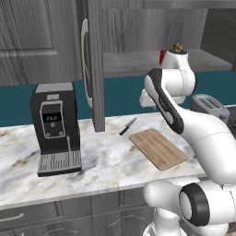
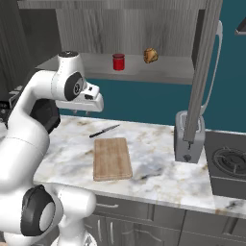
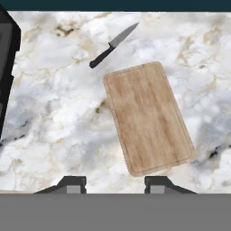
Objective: Pick the bread, place it on the cutting board, pick the jam, place it on the counter, and close the cabinet.
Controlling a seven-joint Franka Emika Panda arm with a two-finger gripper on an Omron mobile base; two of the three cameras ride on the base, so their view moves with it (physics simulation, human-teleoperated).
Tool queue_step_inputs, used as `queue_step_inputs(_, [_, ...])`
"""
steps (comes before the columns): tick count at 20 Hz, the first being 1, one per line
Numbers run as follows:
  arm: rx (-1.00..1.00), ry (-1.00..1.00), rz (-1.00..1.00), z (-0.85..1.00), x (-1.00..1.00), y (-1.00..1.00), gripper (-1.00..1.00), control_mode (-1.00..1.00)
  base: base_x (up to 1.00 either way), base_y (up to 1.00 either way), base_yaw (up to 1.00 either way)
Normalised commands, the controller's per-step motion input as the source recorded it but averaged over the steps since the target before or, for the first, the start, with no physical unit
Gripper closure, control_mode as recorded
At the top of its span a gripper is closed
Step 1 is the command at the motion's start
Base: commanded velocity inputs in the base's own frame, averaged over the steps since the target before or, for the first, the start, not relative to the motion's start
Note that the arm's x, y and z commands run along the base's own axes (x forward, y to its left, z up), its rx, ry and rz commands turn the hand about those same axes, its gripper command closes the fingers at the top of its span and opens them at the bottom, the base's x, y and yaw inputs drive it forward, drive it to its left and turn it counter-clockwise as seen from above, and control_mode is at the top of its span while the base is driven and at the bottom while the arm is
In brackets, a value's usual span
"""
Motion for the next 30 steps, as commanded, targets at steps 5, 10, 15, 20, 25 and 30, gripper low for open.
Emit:
queue_step_inputs(5, [0.0,0.0,0.0,0.08,0.0,-0.1,-1.0,-1.0,0.0,0.0,0.0])
queue_step_inputs(10, [0.0,-0.01,0.0,0.24,0.02,-0.21,-1.0,-1.0,0.0,0.0,0.0])
queue_step_inputs(15, [0.0,-0.04,0.0,0.3,0.08,-0.28,-1.0,-1.0,0.0,0.0,0.0])
queue_step_inputs(20, [0.0,-0.05,0.0,0.29,0.15,-0.26,-1.0,-1.0,0.0,0.0,0.0])
queue_step_inputs(25, [0.0,-0.07,0.0,0.31,0.24,-0.23,-1.0,-1.0,0.0,0.0,0.0])
queue_step_inputs(30, [0.0,-0.09,0.0,0.33,0.34,-0.13,-1.0,-1.0,0.0,0.0,0.0])
